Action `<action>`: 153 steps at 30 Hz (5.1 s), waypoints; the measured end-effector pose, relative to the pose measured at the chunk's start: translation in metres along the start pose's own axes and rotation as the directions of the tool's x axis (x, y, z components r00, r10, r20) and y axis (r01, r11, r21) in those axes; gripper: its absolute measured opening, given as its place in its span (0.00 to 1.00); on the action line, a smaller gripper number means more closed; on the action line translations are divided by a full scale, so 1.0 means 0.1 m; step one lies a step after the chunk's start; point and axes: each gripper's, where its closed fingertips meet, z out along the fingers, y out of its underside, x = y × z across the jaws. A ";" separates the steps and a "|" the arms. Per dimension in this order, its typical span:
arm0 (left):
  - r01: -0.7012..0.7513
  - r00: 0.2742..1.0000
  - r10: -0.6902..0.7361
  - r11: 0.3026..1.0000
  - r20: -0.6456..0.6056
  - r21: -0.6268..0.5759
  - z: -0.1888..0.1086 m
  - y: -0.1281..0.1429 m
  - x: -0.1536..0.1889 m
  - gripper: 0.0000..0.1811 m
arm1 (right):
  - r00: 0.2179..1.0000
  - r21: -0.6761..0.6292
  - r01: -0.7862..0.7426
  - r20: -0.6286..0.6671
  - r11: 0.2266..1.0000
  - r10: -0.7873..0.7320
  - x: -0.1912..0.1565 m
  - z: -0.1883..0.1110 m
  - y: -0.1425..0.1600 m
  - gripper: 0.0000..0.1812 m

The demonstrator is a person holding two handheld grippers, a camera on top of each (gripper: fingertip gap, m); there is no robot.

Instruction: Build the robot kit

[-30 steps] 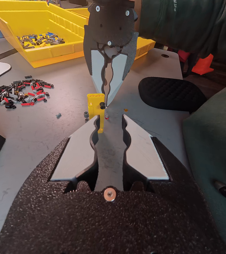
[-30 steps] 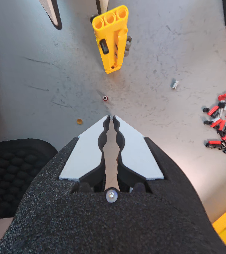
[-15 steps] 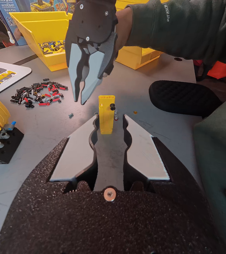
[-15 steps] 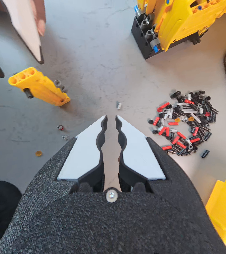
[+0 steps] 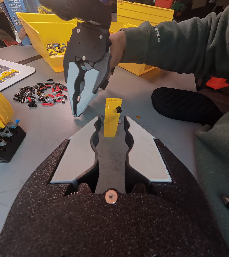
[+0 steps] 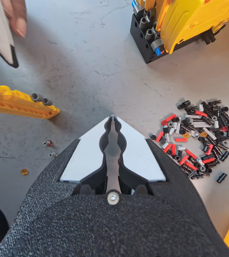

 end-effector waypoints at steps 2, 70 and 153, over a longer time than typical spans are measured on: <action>0.024 1.000 -0.024 0.999 0.007 0.027 -0.03 -0.04 -0.04 0.17 | 0.998 0.077 0.058 -0.003 0.995 -0.058 -0.12 -0.12 -0.15 0.02; 0.313 0.949 -0.293 0.922 -0.117 0.230 -0.36 -0.44 -0.14 0.11 | 0.990 -0.196 0.132 0.073 0.972 -0.119 -1.25 -0.60 0.49 0.02; 0.506 0.579 -0.349 0.863 -0.737 -0.012 -0.39 -0.53 0.87 0.02 | 0.904 0.392 0.427 -0.201 0.815 -0.377 -1.75 -1.07 -0.91 0.02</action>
